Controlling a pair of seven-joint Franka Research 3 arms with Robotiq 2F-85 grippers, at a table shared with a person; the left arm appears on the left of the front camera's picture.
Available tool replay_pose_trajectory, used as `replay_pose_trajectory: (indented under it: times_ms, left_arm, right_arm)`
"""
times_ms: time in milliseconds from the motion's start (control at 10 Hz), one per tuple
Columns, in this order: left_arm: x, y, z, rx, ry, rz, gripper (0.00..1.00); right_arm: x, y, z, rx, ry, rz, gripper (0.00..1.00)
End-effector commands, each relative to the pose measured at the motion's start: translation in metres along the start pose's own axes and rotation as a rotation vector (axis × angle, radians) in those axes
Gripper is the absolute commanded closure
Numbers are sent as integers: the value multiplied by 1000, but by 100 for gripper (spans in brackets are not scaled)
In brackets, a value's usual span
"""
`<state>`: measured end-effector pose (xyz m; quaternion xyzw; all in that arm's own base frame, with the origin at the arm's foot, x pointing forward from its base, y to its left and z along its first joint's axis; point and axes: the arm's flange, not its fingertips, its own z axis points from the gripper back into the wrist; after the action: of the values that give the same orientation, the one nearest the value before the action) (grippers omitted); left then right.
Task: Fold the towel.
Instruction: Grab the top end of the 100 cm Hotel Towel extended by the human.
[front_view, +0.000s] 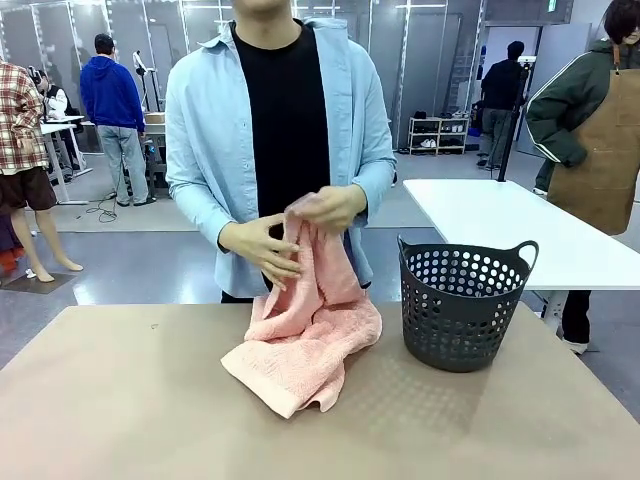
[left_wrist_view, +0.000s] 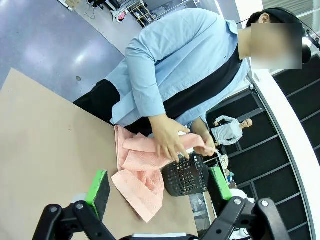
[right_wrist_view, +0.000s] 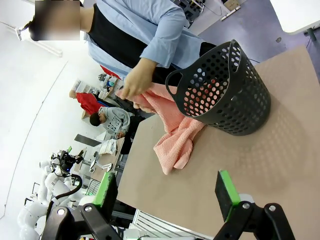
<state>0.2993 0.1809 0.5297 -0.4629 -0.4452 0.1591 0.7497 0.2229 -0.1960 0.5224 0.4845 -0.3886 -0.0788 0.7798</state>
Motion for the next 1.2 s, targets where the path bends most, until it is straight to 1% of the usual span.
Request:
replay_pose_trajectory:
  times_ms: [0,1100]
  left_arm:
    - [2,-1,-2,-8,3,18,0]
    - [2,-1,-2,-8,3,18,0]
  right_arm:
    - [3,-1,0,10,-7,18,0]
    - [3,-1,0,10,-7,18,0]
